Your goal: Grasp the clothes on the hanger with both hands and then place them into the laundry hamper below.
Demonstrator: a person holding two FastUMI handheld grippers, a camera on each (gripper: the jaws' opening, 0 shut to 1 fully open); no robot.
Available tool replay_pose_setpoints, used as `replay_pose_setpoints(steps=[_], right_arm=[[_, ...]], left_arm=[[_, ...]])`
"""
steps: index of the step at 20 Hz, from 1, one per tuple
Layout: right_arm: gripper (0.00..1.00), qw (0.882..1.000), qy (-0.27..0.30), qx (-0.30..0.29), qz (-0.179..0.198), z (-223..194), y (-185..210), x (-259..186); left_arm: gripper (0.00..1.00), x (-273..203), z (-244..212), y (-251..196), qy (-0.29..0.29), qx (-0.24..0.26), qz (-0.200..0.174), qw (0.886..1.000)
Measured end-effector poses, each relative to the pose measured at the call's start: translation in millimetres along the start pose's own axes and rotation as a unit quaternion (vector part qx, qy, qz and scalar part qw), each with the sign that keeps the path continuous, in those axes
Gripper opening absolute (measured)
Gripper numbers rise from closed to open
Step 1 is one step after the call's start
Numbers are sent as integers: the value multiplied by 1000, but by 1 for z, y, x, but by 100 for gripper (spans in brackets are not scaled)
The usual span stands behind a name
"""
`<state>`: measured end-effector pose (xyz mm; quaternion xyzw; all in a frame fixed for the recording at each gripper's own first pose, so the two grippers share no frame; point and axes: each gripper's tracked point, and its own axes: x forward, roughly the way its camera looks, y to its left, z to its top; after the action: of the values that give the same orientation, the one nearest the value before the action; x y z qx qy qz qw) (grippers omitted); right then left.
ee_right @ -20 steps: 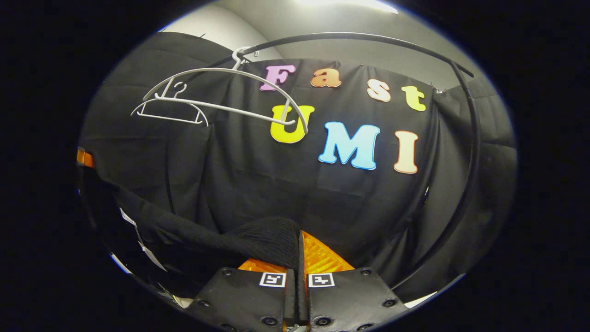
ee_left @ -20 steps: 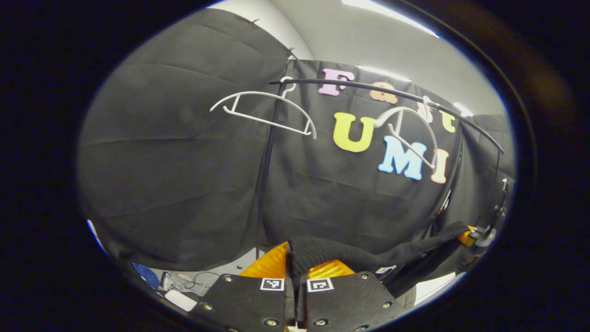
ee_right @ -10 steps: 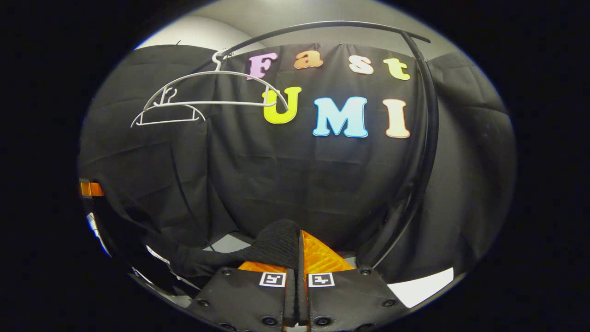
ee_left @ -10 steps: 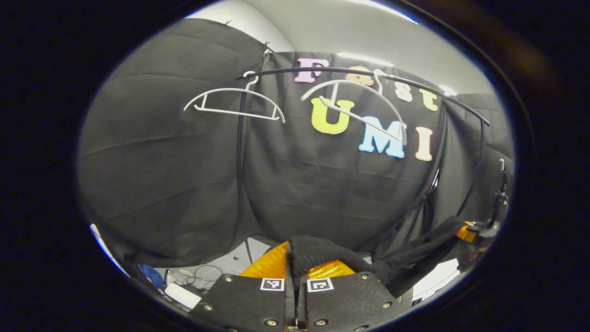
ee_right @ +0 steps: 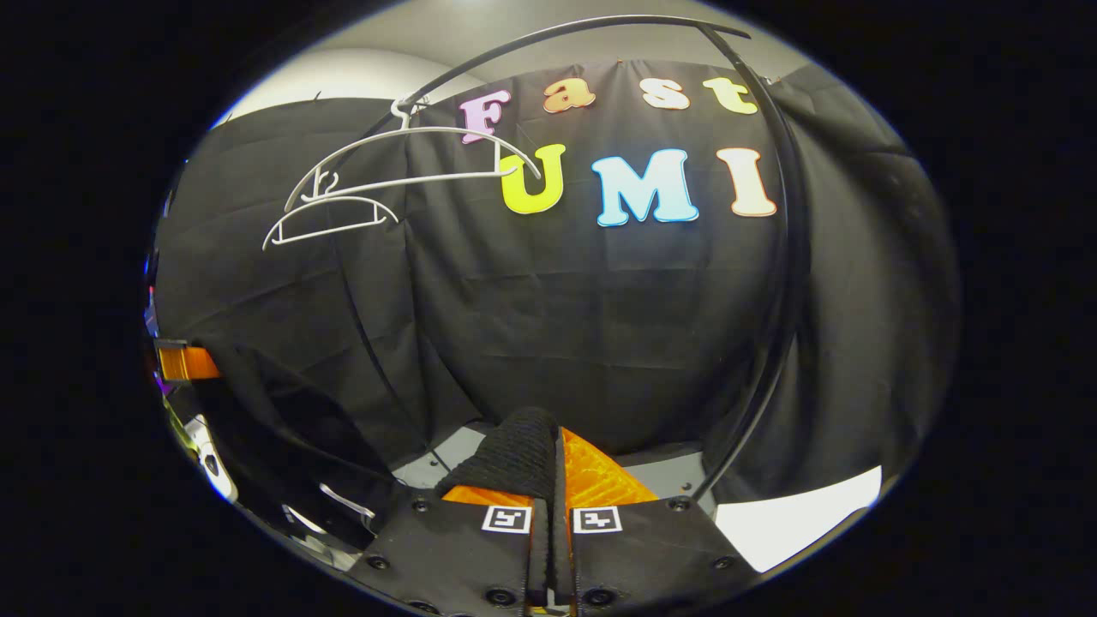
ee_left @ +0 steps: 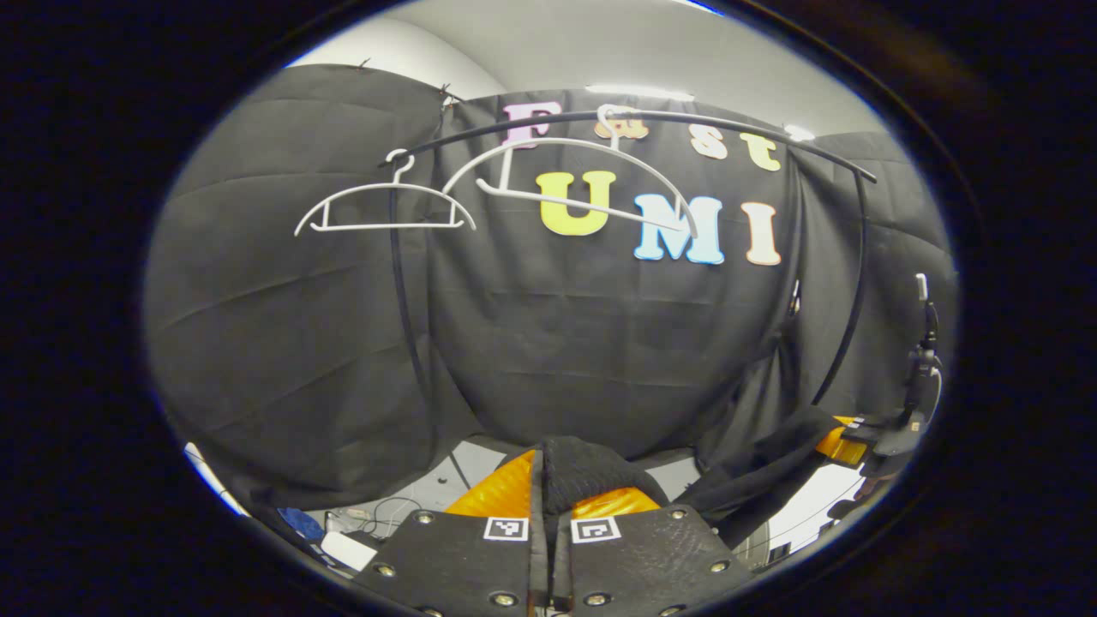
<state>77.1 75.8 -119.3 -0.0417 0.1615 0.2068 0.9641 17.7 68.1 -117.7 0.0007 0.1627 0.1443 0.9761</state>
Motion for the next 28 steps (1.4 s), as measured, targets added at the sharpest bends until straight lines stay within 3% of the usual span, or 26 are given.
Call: replay_pose_setpoints(steps=[2,6,11,12,18,21,28], right_arm=[[0,1000,7,5,4,-4,12,3],[4,1000,29,5,-2,-19,25,19],[4,996,84,2,-39,-59,28,41],[0,994,97,0,-51,-71,27,43],[4,979,173,25,-107,-133,17,74],[4,969,196,67,-132,-158,22,78],[4,951,226,125,-171,-201,38,72]], left_arm=[[5,10,-4,-2,8,3,-6,1000],[4,39,-10,-5,20,17,-32,999],[4,91,-52,8,45,19,-80,996],[5,101,-66,10,54,14,-92,994],[4,148,-142,19,107,36,-137,984],[4,166,-171,24,128,57,-150,979],[4,193,-207,11,164,93,-183,965]])
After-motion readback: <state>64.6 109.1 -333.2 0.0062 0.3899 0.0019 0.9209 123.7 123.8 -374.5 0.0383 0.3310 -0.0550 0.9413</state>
